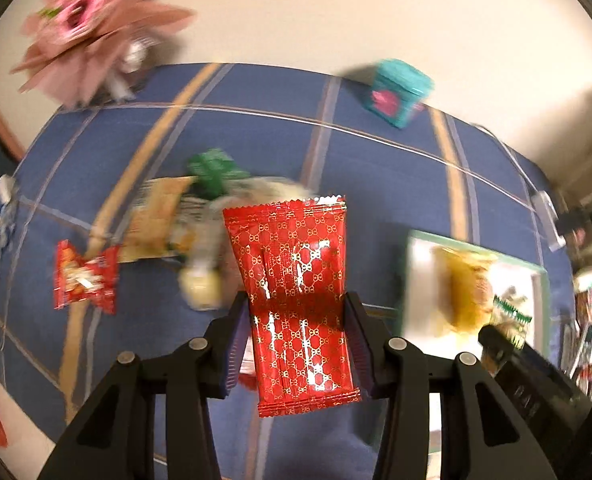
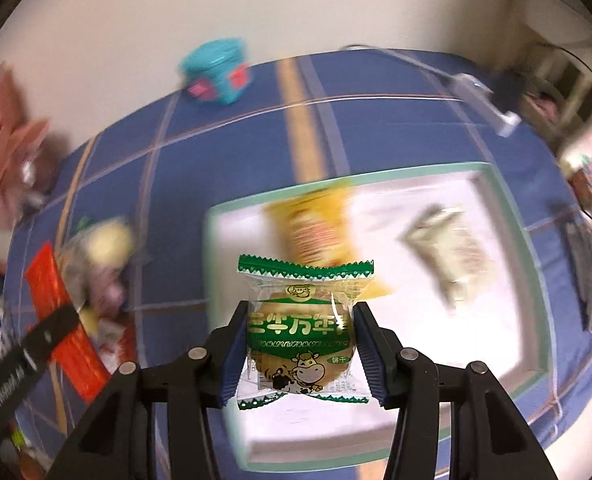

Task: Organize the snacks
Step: 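Carry both packets into the white tray and open both tools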

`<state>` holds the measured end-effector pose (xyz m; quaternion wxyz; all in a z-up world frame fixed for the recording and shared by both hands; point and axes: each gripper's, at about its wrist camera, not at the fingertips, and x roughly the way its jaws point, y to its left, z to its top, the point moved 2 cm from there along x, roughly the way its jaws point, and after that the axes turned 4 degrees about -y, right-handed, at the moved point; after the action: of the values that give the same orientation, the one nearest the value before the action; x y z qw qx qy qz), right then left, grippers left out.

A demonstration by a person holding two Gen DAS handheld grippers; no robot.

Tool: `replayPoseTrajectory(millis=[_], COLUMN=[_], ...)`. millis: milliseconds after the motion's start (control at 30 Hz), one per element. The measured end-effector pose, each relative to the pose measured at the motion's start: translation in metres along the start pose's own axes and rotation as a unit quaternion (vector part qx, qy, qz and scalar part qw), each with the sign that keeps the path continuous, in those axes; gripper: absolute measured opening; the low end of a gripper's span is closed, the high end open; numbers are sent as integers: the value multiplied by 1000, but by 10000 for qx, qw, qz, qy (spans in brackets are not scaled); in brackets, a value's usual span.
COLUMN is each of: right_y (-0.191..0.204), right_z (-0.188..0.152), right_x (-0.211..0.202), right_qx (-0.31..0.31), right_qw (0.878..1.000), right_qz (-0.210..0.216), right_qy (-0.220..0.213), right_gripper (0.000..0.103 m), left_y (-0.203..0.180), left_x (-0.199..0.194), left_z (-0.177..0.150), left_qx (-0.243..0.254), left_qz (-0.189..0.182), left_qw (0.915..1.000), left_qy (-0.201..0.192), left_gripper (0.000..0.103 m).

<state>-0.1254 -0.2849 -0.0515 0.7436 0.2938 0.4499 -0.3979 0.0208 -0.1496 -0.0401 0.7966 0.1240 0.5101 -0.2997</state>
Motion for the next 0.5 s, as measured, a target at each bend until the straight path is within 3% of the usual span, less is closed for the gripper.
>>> replayPoseTrajectory(millis=[267,500], right_y=[-69,-83], right_z=[15,20], right_x=[-6,2], right_qx=[426,413], right_qw=[9976,9975], right_qz=[-477,-411], right_qy=[-247,-405], right_gripper=[53,53], left_y=[-75,-105], left_x=[13,34], left_z=[-12,-18], left_qx=[758,1024], left_qz=[-379,-383], left_qw=[9963,9938], left_qy=[107,179], left_gripper=[48,48])
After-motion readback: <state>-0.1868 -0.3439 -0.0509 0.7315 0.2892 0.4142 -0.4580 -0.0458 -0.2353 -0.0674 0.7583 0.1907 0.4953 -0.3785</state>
